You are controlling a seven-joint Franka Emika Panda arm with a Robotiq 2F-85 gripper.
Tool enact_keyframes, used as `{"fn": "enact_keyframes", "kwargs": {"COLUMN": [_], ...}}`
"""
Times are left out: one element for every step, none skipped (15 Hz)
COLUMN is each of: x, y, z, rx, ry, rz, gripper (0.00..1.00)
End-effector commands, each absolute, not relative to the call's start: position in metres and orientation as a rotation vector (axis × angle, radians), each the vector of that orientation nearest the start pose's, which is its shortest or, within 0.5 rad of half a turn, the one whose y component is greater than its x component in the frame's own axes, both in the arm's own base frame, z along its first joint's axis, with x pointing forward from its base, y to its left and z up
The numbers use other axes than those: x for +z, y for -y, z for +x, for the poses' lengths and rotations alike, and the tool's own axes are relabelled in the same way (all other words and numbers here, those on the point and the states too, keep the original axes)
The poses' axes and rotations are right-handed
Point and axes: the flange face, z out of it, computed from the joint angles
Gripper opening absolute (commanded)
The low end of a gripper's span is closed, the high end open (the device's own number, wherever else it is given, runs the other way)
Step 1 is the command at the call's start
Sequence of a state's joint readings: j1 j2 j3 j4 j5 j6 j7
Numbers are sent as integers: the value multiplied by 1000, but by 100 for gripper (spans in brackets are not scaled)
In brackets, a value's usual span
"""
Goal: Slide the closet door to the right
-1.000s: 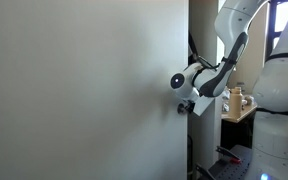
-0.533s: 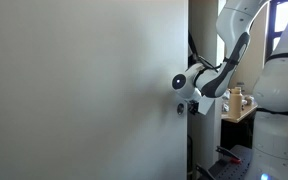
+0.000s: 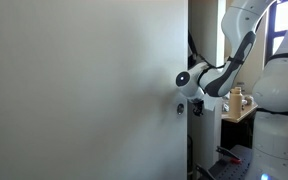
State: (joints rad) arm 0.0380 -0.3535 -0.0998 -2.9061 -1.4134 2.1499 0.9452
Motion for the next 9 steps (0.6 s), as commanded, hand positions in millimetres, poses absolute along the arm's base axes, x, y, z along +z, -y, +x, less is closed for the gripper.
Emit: {"fn": "enact_keyframes", "kwargs": {"x": [289,293,297,301,306,313,319,325,332], "y": [70,74,80,85,93,100,109,118,128], "z": [318,317,315,314,312,311,309,307,306], "rx": [149,153,157,158,162,170,179,190,200], "ry": [-248,-272,-298,-321,-336,-351,-365,-379,-390], "rz": [2215,2235,2256,2277,2299,2329,2355,2379,2403], "gripper": [100,100,100,100,100,100,100,100,100]}}
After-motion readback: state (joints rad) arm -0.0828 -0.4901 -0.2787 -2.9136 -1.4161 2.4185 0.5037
